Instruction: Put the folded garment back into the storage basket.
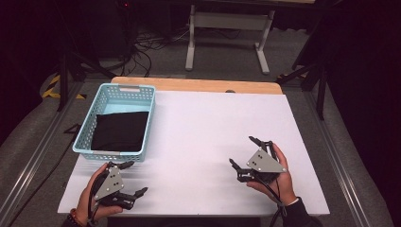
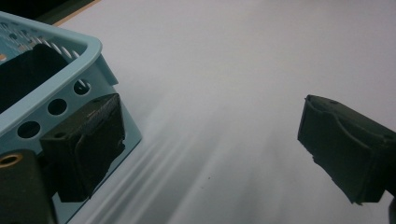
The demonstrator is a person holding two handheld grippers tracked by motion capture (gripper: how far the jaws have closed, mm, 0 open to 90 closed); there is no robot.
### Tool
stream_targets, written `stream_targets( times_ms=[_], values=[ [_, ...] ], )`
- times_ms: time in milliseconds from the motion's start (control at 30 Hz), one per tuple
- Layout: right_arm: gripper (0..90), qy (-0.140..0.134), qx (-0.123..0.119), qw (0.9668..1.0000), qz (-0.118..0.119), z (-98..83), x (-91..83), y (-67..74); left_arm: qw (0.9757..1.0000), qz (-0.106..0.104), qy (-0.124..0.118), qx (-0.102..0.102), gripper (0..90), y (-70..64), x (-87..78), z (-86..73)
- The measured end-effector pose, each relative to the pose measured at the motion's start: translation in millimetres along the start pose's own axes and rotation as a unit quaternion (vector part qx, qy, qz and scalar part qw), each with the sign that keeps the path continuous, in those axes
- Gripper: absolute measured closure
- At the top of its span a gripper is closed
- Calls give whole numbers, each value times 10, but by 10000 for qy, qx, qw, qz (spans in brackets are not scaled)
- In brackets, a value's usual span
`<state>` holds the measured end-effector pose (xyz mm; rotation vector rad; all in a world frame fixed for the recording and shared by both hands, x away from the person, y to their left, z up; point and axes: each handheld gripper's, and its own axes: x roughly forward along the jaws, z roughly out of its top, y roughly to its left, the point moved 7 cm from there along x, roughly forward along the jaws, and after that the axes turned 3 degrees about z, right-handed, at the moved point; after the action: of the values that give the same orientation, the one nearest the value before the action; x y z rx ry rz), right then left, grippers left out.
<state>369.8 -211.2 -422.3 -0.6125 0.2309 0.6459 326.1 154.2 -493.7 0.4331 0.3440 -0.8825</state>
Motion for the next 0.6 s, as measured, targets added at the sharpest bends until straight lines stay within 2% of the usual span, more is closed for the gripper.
stream_targets(
  times_ms=[133, 300, 400, 600],
  values=[
    [94, 33, 103, 9999, -3, -92, -25, 10, 10000, -9, 2, -10, 82, -1, 6, -2],
    [95, 98, 110, 9999, -19, -180, -41, 20, 10000, -29, 6, 3, 82, 1, 3, -4],
    [96, 83, 236, 9997, -2, -269, -65, 26, 10000, -20, -9, 0, 83, 2, -1, 0],
    [93, 142, 329, 9994, -24, -409, -101, 43, 10000, -7, -21, 26, 83, 8, 2, 10]
  ],
)
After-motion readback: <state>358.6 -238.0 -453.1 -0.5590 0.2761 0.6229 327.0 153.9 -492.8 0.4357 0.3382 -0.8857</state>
